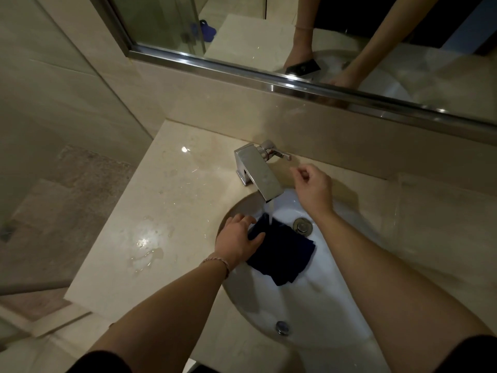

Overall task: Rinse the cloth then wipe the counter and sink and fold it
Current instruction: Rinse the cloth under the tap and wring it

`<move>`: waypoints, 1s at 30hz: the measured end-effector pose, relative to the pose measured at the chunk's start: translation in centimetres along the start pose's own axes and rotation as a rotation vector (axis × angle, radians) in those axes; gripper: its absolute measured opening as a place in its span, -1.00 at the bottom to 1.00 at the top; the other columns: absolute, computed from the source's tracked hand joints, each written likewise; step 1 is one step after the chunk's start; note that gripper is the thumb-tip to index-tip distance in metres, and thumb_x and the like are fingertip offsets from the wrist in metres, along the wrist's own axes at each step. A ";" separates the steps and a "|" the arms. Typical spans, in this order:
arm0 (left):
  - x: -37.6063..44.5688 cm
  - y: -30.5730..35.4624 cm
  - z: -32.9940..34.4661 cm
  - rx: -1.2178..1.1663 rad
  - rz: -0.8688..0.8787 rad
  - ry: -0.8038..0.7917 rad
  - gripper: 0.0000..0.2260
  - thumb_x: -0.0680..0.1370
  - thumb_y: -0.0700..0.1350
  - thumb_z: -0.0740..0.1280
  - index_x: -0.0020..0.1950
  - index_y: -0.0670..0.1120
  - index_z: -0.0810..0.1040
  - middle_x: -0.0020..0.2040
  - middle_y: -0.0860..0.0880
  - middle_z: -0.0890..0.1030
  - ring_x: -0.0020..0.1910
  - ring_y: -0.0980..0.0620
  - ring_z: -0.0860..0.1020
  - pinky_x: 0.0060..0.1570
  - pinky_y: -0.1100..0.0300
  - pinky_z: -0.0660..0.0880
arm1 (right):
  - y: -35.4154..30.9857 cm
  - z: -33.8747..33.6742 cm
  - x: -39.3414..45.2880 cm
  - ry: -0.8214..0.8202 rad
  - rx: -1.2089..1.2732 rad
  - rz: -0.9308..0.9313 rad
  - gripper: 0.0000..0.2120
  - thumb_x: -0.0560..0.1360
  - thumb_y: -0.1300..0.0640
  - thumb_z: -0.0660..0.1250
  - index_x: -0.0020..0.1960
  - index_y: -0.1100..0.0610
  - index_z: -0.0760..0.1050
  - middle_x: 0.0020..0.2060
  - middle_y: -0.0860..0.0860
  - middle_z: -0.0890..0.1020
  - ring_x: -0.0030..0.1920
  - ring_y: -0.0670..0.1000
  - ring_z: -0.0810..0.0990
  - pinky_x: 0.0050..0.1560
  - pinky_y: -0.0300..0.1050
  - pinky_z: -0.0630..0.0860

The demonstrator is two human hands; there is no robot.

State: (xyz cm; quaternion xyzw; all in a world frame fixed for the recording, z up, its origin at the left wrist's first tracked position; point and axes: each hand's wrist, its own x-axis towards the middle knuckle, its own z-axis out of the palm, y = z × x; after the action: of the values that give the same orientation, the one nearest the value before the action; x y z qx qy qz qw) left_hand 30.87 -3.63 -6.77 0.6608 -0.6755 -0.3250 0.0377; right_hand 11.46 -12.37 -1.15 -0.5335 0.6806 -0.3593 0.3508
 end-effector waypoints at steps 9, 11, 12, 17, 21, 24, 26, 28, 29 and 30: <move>-0.2 -0.1 3.5 0.040 -0.124 -0.119 -0.45 0.58 0.14 0.37 0.46 -0.12 0.36 0.36 -0.19 0.44 0.33 -0.23 0.40 0.30 -0.05 0.41 | 10.0 1.7 -8.6 -0.057 -0.102 0.534 -0.71 0.61 0.04 0.35 0.09 0.30 0.55 -0.03 0.12 0.61 -0.01 0.12 0.60 -0.07 -0.14 0.44; 0.0 -0.3 4.5 0.001 -0.188 -0.160 -0.39 0.57 0.14 0.40 0.47 -0.16 0.33 0.40 -0.22 0.42 0.36 -0.26 0.39 0.35 -0.06 0.38 | 12.2 3.0 -10.4 -0.072 -0.131 0.689 -0.53 0.56 -0.06 0.39 0.24 0.32 0.49 0.13 0.22 0.57 0.11 0.24 0.59 0.08 0.00 0.54; 0.0 -0.3 4.9 -0.020 -0.223 -0.175 -0.38 0.56 0.14 0.41 0.48 -0.17 0.32 0.41 -0.23 0.42 0.37 -0.27 0.39 0.37 -0.06 0.37 | 13.0 3.6 -11.2 -0.071 -0.122 0.764 -0.45 0.54 -0.09 0.41 0.30 0.33 0.46 0.19 0.25 0.54 0.16 0.27 0.57 0.16 0.07 0.55; 0.4 -0.9 6.1 -0.056 -0.318 -0.174 -0.42 0.58 0.13 0.39 0.45 -0.18 0.37 0.39 -0.22 0.44 0.37 -0.26 0.39 0.41 -0.08 0.35 | 14.9 5.1 -13.7 -0.023 0.120 0.997 -0.55 0.54 -0.04 0.42 0.21 0.31 0.50 0.08 0.23 0.64 0.02 0.22 0.64 0.05 0.12 0.63; 0.7 -0.7 7.2 -0.093 -0.341 -0.214 -0.77 0.61 0.12 0.31 0.02 -0.04 0.52 0.12 -0.15 0.61 0.19 -0.22 0.53 0.23 0.05 0.37 | 15.3 5.6 -13.9 0.093 0.283 1.083 -0.61 0.56 0.02 0.41 0.19 0.34 0.54 0.03 0.26 0.66 -0.06 0.22 0.65 -0.07 0.06 0.60; 0.5 0.4 7.9 -0.143 -0.362 -0.195 -0.81 0.64 0.03 0.25 -0.12 0.00 0.43 0.11 -0.18 0.57 0.17 -0.22 0.47 0.11 0.10 0.30 | 15.2 5.6 -13.6 0.087 0.378 1.124 -0.64 0.57 0.07 0.41 0.20 0.34 0.54 0.05 0.25 0.66 -0.01 0.23 0.66 0.08 0.15 0.63; 0.3 1.3 7.9 -0.204 -0.363 -0.152 -0.87 0.63 -0.02 0.28 0.00 -0.08 0.47 0.16 -0.18 0.52 0.18 -0.21 0.45 0.15 0.08 0.36 | 15.0 5.5 -13.4 0.077 0.475 1.148 -0.68 0.58 0.11 0.40 0.21 0.33 0.54 0.07 0.24 0.66 0.02 0.24 0.66 0.12 0.20 0.63; 0.3 1.6 7.9 -0.255 -0.384 -0.130 -0.73 0.61 -0.02 0.35 0.21 -0.16 0.46 0.23 -0.19 0.47 0.21 -0.22 0.46 0.24 0.02 0.44 | 14.5 5.3 -13.1 0.071 0.520 1.146 -0.73 0.60 0.14 0.36 0.21 0.31 0.53 0.07 0.21 0.64 0.04 0.22 0.64 0.13 0.17 0.61; 0.4 1.5 8.0 -0.275 -0.399 -0.118 -0.63 0.59 -0.02 0.38 0.29 -0.18 0.43 0.26 -0.20 0.47 0.24 -0.23 0.47 0.27 -0.02 0.46 | 14.1 5.2 -12.9 0.060 0.514 1.125 -0.74 0.61 0.16 0.34 0.22 0.30 0.53 0.07 0.20 0.63 0.03 0.20 0.63 0.14 0.14 0.60; 0.5 1.4 8.1 -0.297 -0.419 -0.113 -0.57 0.58 -0.02 0.40 0.34 -0.20 0.40 0.28 -0.21 0.48 0.26 -0.24 0.48 0.28 -0.04 0.47 | 13.7 5.2 -12.5 0.039 0.497 1.088 -0.76 0.62 0.16 0.32 0.22 0.28 0.53 0.06 0.19 0.63 0.03 0.19 0.62 0.15 0.13 0.59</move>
State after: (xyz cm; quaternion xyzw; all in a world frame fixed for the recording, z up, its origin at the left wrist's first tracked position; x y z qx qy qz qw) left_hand 25.70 -1.08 -12.64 0.7543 -0.4701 -0.4575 0.0284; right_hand 11.70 1.67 -14.38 -0.0035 0.7579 -0.2860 0.5863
